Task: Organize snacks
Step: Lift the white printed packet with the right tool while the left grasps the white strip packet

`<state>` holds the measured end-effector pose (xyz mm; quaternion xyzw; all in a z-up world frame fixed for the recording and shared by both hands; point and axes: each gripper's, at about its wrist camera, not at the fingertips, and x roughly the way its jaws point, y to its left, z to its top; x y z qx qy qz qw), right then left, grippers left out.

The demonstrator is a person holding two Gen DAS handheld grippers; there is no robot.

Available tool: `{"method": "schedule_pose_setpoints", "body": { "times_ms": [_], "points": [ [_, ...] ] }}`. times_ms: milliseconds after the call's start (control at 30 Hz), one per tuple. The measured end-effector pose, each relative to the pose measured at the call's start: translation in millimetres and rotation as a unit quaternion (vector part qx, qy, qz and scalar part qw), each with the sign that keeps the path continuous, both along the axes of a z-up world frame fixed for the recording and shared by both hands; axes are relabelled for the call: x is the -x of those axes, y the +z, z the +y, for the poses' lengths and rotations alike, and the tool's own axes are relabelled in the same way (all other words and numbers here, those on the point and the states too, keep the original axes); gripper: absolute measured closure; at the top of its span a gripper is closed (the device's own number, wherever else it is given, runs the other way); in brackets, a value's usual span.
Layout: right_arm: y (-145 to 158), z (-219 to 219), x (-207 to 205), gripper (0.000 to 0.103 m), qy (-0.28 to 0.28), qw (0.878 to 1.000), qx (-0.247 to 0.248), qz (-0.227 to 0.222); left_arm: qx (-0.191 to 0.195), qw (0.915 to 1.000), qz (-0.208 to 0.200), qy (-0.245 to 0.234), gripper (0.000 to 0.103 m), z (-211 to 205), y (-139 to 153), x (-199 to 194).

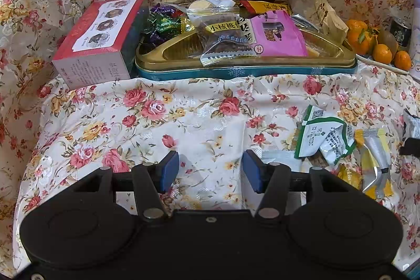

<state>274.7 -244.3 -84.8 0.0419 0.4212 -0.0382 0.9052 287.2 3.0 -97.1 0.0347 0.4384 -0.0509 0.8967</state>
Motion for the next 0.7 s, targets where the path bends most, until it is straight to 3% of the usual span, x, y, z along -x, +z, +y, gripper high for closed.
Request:
{"method": "schedule_pose_setpoints", "body": {
  "times_ms": [133, 200, 400, 700],
  "points": [
    [-8, -3, 4, 0.064, -0.002, 1.000, -0.005, -0.006, 0.014, 0.9998, 0.009, -0.007, 0.044, 3, 5, -1],
    [-9, -5, 3, 0.075, -0.011, 1.000, -0.003, -0.004, 0.024, 0.9997, 0.004, -0.004, 0.044, 6, 12, 2],
    [-8, -10, 4, 0.077, -0.010, 1.000, -0.010, -0.002, 0.032, 0.9985, -0.024, -0.036, 0.044, -3, 33, 24],
    [-7, -13, 3, 0.068, -0.004, 0.999, -0.035, -0.002, -0.025, 0.9921, -0.009, -0.123, 0.041, -44, 16, 39]
  ]
}}
